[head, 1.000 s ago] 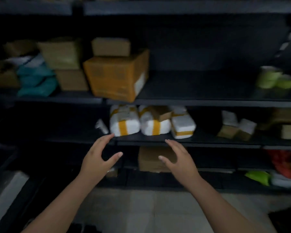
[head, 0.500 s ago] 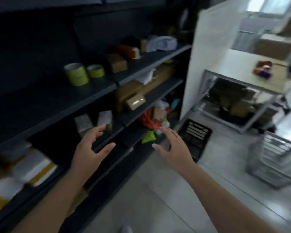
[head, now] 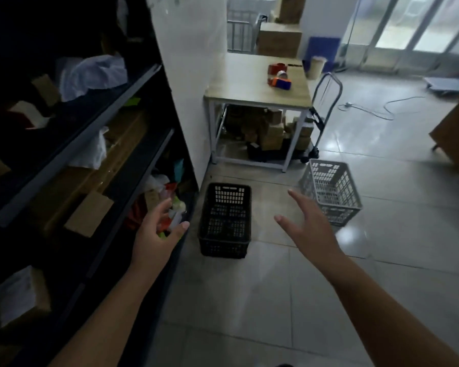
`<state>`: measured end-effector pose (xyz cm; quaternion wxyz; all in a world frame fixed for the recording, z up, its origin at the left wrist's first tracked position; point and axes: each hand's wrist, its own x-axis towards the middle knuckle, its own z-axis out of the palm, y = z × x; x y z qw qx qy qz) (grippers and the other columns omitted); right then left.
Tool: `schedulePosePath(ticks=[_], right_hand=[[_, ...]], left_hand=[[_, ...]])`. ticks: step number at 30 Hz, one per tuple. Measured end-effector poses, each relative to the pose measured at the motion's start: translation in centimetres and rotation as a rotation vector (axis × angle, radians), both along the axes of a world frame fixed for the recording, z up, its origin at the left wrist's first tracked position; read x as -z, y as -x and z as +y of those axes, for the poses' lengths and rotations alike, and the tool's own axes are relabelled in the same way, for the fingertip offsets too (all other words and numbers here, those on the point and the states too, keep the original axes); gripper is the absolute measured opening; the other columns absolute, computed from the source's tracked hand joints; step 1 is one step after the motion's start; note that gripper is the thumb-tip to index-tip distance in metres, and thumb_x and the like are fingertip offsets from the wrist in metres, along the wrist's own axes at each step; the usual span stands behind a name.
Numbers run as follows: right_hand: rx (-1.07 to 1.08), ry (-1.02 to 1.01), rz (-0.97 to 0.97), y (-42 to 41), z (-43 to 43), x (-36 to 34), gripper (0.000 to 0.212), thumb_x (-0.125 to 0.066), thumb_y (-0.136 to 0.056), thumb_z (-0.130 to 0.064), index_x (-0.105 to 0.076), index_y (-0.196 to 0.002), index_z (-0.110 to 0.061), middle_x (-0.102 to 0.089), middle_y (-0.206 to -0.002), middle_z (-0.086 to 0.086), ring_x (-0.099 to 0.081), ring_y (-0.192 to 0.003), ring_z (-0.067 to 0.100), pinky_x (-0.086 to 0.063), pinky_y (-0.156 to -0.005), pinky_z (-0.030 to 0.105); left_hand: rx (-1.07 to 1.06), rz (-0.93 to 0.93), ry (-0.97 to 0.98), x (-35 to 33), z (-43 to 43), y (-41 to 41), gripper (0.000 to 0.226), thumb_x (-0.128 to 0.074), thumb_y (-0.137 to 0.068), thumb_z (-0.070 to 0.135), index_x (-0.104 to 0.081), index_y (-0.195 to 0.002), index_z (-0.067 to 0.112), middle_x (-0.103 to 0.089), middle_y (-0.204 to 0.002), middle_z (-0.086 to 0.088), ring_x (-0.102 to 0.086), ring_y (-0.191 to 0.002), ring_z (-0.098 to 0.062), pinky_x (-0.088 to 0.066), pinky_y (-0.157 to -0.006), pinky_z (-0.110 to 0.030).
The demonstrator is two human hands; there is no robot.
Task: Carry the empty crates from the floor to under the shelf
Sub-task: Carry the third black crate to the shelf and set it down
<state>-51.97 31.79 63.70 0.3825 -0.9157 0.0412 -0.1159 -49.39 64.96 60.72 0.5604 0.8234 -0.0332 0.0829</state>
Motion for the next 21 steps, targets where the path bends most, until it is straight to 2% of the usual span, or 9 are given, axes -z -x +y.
schedulePosePath(ticks=[2,4,7,11,14,17,19,21], right_hand=[[0.046,-0.03,0.013,-1.1,-2.4,0.2,0.068,-0.071,-0.084,-0.048,-0.045,-0.145,-0.03,-0.049,-0.146,0.002,-0.044,-0.135,0.02,-0.04,-0.107,0.042],[0.078,-0.044,0.005,-2.9,-4.9,0.4,0.068,-0.072,-0.084,-0.047,-0.046,-0.144,-0.029,-0.05,-0.145,0.002,-0.046,-0.133,0.019,-0.042,-0.106,0.045],[0.083,-0.028,-0.015,-6.6,-8.9,1.3,0.067,-0.073,-0.085,-0.043,-0.048,-0.144,-0.024,-0.052,-0.143,0.003,-0.042,-0.125,0.008,-0.04,-0.104,0.038],[0.029,0.004,0.005,-12.6,-14.3,2.3,0.066,-0.072,-0.085,-0.043,-0.048,-0.143,-0.023,-0.054,-0.14,0.002,-0.041,-0.12,0.003,-0.036,-0.097,0.03],[-0.052,0.041,0.057,-17.6,-17.9,2.7,0.066,-0.07,-0.085,-0.045,-0.048,-0.143,-0.024,-0.054,-0.142,0.002,-0.047,-0.127,0.012,-0.037,-0.099,0.033],[-0.147,0.105,0.109,-23.4,-20.3,3.0,0.067,-0.067,-0.087,-0.049,-0.044,-0.146,-0.026,-0.051,-0.146,0.001,-0.045,-0.133,0.019,-0.038,-0.102,0.037],[-0.196,0.141,0.147,-27.2,-21.0,3.6,0.067,-0.064,-0.088,-0.053,-0.041,-0.147,-0.03,-0.048,-0.147,-0.001,-0.043,-0.135,0.018,-0.039,-0.102,0.038],[-0.243,0.14,0.169,-31.0,-20.9,4.5,0.067,-0.062,-0.088,-0.054,-0.04,-0.147,-0.03,-0.048,-0.146,-0.003,-0.043,-0.134,0.016,-0.037,-0.099,0.032]], left_hand=[[0.014,0.019,0.002,0.6,-2.0,-2.6,0.069,-0.07,-0.079,0.057,-0.054,-0.141,0.032,-0.059,-0.134,0.013,-0.054,-0.122,-0.003,-0.047,-0.095,-0.031],[0.019,0.032,0.015,1.2,-4.1,-5.3,0.07,-0.069,-0.077,0.058,-0.054,-0.14,0.033,-0.059,-0.133,0.013,-0.053,-0.122,0.0,-0.046,-0.095,-0.03],[-0.002,0.055,0.023,2.1,-7.4,-9.1,0.066,-0.07,-0.08,0.059,-0.051,-0.139,0.037,-0.057,-0.135,0.012,-0.053,-0.122,-0.001,-0.045,-0.095,-0.028],[-0.094,0.08,0.023,3.6,-11.3,-13.2,0.062,-0.07,-0.083,0.057,-0.051,-0.139,0.039,-0.058,-0.134,0.015,-0.054,-0.12,0.0,-0.046,-0.096,-0.031],[-0.185,0.133,0.034,4.5,-13.9,-15.5,0.062,-0.069,-0.081,0.056,-0.052,-0.138,0.038,-0.058,-0.133,0.018,-0.055,-0.121,-0.004,-0.049,-0.1,-0.041],[-0.256,0.159,0.054,5.8,-16.0,-17.4,0.057,-0.07,-0.082,0.061,-0.053,-0.134,0.044,-0.058,-0.134,0.017,-0.056,-0.122,-0.008,-0.049,-0.1,-0.048],[-0.302,0.189,0.057,6.7,-17.1,-18.4,0.057,-0.07,-0.081,0.063,-0.053,-0.133,0.048,-0.059,-0.133,0.023,-0.056,-0.122,-0.004,-0.049,-0.099,-0.045],[-0.358,0.21,0.044,7.6,-17.5,-19.6,0.052,-0.07,-0.081,0.061,-0.052,-0.129,0.056,-0.057,-0.13,0.031,-0.055,-0.119,0.003,-0.048,-0.095,-0.036]])
